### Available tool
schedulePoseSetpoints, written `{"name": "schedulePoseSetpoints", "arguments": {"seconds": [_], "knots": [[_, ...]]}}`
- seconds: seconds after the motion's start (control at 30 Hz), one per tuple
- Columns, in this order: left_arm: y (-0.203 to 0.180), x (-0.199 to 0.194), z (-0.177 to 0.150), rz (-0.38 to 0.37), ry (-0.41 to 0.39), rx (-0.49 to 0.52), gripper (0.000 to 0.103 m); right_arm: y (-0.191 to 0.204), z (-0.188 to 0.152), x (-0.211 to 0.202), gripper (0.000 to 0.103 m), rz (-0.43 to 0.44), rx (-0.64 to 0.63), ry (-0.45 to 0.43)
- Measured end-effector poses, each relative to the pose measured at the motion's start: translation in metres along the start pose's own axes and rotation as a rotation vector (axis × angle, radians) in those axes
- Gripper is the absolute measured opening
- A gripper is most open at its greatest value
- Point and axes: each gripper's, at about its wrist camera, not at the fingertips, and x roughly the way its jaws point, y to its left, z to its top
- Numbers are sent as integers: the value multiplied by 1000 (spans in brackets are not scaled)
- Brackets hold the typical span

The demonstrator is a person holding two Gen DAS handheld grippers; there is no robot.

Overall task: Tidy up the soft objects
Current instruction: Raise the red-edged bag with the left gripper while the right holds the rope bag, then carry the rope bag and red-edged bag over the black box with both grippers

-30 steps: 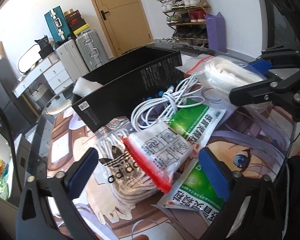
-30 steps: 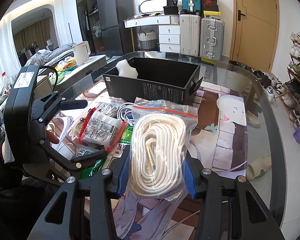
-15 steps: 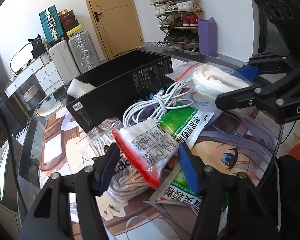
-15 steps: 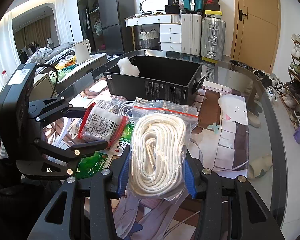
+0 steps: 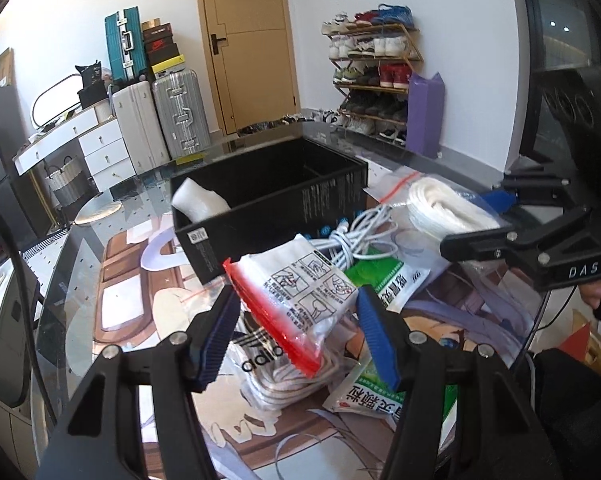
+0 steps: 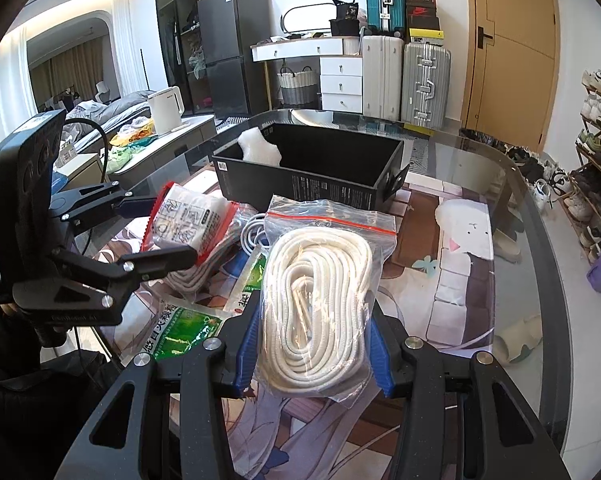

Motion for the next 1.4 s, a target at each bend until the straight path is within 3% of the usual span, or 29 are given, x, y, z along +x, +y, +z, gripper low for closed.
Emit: {"name": "schedulePoseSetpoints", "arguments": {"seconds": [0.5, 1.4], "knots": [[20, -3, 25, 39, -36, -70, 60, 7, 12, -13, 47, 11, -4, -86], [51, 5, 63, 76, -109, -107, 60, -3, 73, -21, 47, -17, 32, -196]]}}
